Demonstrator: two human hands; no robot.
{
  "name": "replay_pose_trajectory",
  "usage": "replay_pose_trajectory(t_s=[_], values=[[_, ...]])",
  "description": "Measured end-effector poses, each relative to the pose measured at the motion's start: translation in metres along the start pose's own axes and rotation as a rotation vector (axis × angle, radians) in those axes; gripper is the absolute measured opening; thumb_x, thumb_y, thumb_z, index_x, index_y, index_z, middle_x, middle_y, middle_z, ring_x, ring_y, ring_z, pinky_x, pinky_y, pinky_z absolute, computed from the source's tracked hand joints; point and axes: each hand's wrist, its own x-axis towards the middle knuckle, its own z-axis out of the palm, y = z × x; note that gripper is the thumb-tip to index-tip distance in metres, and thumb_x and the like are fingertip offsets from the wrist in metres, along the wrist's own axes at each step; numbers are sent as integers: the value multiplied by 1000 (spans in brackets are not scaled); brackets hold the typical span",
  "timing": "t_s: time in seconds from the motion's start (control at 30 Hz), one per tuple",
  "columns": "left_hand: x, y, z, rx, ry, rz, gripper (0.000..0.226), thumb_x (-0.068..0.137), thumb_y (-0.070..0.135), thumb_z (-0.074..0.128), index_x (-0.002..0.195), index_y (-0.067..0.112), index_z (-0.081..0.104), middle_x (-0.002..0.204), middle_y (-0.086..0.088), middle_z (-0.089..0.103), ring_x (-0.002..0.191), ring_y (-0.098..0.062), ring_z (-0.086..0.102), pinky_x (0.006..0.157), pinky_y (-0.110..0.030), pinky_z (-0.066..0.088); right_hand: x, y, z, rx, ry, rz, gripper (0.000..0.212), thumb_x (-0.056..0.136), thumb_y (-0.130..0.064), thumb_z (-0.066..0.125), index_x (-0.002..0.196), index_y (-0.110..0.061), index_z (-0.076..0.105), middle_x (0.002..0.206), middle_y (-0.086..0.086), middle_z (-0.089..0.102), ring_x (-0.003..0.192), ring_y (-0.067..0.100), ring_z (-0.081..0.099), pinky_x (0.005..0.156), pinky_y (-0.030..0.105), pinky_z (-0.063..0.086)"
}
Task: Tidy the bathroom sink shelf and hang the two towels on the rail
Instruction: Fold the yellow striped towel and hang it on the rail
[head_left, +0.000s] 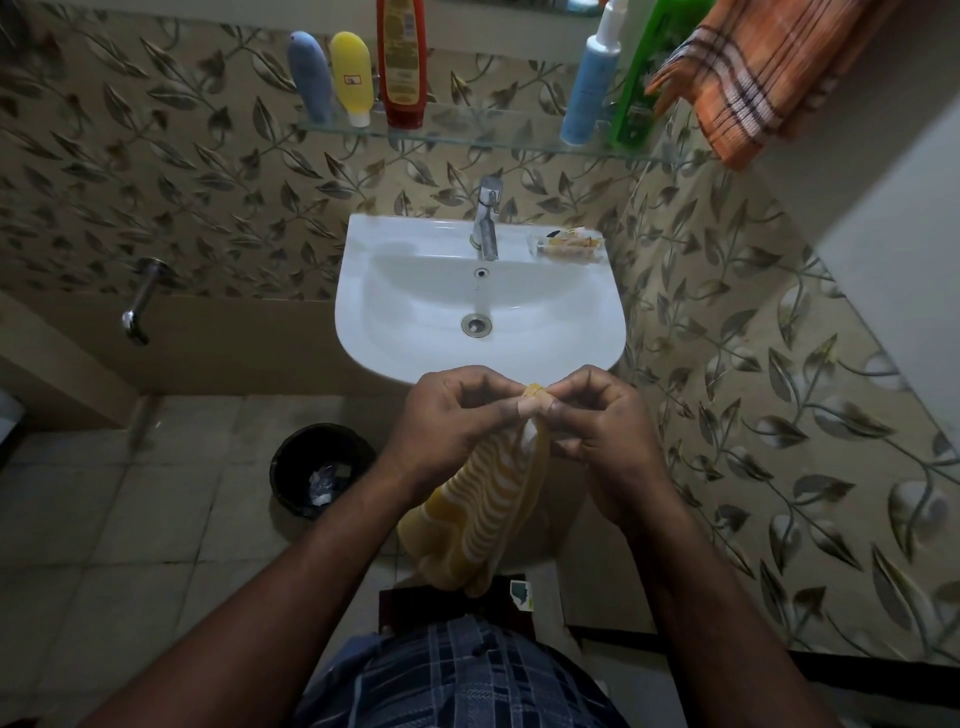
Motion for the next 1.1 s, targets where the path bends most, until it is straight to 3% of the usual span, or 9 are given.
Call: replay_pose_trajectory(t_s=[0.23, 0.4, 0.47, 0.57, 0.73, 0.87, 1.03, 1.1], values=[[3, -7, -5, 75, 22, 30, 10, 86, 20, 84, 94, 13, 83, 93, -5, 82, 91, -23, 78, 85, -41, 63, 5, 4, -7, -187, -52, -103, 16, 87, -5, 82, 86, -15, 69, 88, 8, 73, 80, 11, 69, 64, 23, 54], [3, -8, -3, 107, 14, 95, 10, 89, 27, 75, 94, 24, 83, 94, 0, 81, 91, -17, 77, 84, -40, 62, 12, 6, -15, -194, -121, -164, 20, 84, -5, 85, 97, -13, 72, 97, 11, 77, 91, 23, 73, 82, 37, 62], [3, -7, -3, 137, 3, 121, 10, 91, 26, 73, 95, 25, 82, 94, 2, 81, 92, -14, 77, 84, -37, 61, 12, 6, -15, -211, -140, -169, 20, 85, -6, 83, 103, -9, 73, 100, 9, 78, 97, 22, 75, 87, 36, 61], [3, -6, -3, 211, -3, 160, 12, 93, 23, 71, 97, 20, 82, 92, 4, 81, 91, -13, 77, 83, -37, 61, 9, 6, -12, -184, -182, -177, 13, 89, -2, 78, 101, -1, 74, 97, 10, 79, 92, 17, 75, 82, 28, 59], [5, -3, -5, 355, 73, 235, 15, 93, 24, 72, 100, 16, 83, 92, 6, 81, 89, -11, 78, 81, -44, 64, 11, 10, -10, -294, -79, -248, 8, 90, -10, 81, 89, -12, 73, 86, 12, 75, 81, 18, 69, 77, 44, 57], [5, 1, -3, 464, 130, 298, 17, 94, 27, 71, 100, 17, 83, 90, 10, 80, 84, -7, 76, 74, -39, 63, 10, 6, -9, -460, -42, -355, 12, 92, -16, 80, 86, -20, 71, 80, 0, 72, 75, 17, 68, 67, 40, 56], [4, 4, -2, 581, 155, 363, 14, 94, 26, 69, 99, 17, 79, 88, 9, 78, 80, -6, 73, 70, -36, 61, 12, 7, -8, -307, -105, -213, 8, 92, -20, 80, 93, -19, 73, 87, 8, 75, 78, 17, 69, 67, 33, 52], [4, 4, -2, 645, 150, 388, 15, 94, 28, 68, 98, 17, 77, 87, 7, 77, 79, -10, 72, 67, -39, 59, 11, 6, -6, -299, -107, -175, 17, 87, -31, 84, 92, -17, 75, 87, 12, 77, 79, 17, 71, 67, 30, 54]])
